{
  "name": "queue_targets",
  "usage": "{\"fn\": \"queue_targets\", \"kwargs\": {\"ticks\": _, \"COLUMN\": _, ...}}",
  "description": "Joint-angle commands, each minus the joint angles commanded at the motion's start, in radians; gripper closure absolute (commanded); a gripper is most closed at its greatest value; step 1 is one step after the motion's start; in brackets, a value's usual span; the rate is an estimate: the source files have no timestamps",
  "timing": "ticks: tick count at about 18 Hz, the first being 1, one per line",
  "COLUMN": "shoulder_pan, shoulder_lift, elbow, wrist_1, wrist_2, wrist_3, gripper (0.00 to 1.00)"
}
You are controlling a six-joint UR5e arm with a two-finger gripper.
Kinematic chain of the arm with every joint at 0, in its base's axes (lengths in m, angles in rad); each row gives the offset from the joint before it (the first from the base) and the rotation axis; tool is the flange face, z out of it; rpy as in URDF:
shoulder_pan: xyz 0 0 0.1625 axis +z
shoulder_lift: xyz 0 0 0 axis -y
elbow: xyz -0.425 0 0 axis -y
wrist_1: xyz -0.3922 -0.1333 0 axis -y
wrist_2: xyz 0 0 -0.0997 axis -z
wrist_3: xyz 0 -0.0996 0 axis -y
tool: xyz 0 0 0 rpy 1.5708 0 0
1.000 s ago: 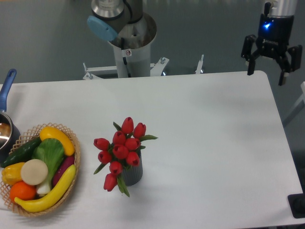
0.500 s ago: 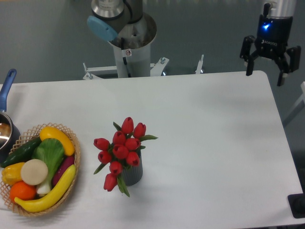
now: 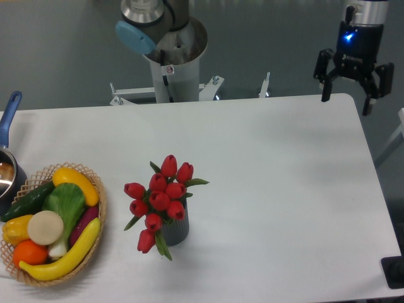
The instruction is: Pick up the flowers from the vase
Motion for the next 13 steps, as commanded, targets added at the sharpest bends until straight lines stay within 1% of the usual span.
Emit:
{"fn": "queue_targets", "kwargs": {"ticks": 2, "shoulder_pan": -0.005, "shoulder_lift": 0.000, "elbow": -0.006, "wrist_1": 0.000, "wrist_2": 0.000, "wrist_3": -0.029, "gripper": 0.00}}
{"fn": "queue_targets", "kwargs": {"ticks": 7, "shoulder_pan": -0.025, "shoulder_lift": 0.006, "elbow": -0.032, "wrist_1": 0.000, "wrist_2": -0.018, "wrist_3": -0.164, "gripper": 0.00}}
{"fn": "queue_targets", "kwargs": {"ticks": 11, "shoulder_pan": -0.041, "shoulder_lift": 0.009, "elbow": -0.100, "wrist_1": 0.003, "wrist_2": -0.136, "wrist_3": -0.309, "gripper": 0.00}}
{"fn": "queue_targets", "kwargs": {"ticks": 13, "shoulder_pan": -0.049, "shoulder_lift": 0.014, "elbow": -0.121, "wrist_1": 0.008, "wrist_2": -0.207, "wrist_3": -0.354, "gripper": 0.00}}
